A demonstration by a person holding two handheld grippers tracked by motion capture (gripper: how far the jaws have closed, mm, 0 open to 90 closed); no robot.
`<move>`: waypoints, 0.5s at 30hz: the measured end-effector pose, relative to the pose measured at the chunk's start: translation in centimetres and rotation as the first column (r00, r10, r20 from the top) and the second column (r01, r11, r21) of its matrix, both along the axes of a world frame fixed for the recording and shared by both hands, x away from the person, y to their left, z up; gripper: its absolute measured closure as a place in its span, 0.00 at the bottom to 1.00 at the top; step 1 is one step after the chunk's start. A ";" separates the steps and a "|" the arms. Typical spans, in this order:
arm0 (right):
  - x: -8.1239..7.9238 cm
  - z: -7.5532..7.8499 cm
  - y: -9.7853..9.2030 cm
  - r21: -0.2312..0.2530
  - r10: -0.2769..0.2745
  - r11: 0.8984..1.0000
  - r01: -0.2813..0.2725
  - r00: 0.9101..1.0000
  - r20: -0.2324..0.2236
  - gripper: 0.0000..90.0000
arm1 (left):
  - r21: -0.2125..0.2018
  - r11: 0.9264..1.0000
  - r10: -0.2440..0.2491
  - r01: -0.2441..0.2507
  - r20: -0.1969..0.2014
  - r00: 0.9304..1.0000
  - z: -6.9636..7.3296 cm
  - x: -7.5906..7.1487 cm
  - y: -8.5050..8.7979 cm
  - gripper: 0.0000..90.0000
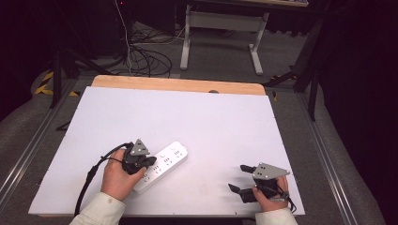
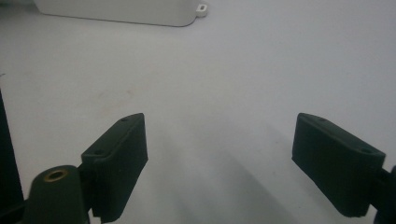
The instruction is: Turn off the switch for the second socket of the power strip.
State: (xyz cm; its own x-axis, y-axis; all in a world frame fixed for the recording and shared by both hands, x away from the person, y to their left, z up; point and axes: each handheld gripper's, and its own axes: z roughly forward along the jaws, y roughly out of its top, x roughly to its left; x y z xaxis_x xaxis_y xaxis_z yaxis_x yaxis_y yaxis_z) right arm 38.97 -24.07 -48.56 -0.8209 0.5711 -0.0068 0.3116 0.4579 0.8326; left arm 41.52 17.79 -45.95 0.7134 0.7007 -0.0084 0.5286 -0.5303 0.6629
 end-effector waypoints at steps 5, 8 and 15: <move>0.0 0.0 0.0 0.001 0.000 1.000 0.000 1.000 -0.002 0.21 | -0.001 1.000 -0.008 0.008 0.003 1.000 0.1 0.0 0.1 1.00; 0.0 0.0 -0.1 0.002 0.000 1.000 0.000 1.000 0.000 0.21 | -0.021 1.000 0.008 -0.008 0.007 1.000 0.3 0.0 0.3 1.00; 0.1 0.0 -0.1 0.000 0.003 1.000 -0.003 1.000 -0.001 0.21 | -0.078 0.997 0.004 0.001 0.058 0.998 2.0 -0.6 0.4 1.00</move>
State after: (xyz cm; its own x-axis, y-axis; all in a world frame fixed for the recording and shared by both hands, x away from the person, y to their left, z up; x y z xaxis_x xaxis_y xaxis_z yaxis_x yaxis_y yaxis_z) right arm 39.08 -24.12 -48.59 -0.8224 0.5688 -0.0065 0.3108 0.4590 0.8323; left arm 40.88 18.21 -43.94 0.7134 0.7004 -0.0219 0.4890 -0.4752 0.7315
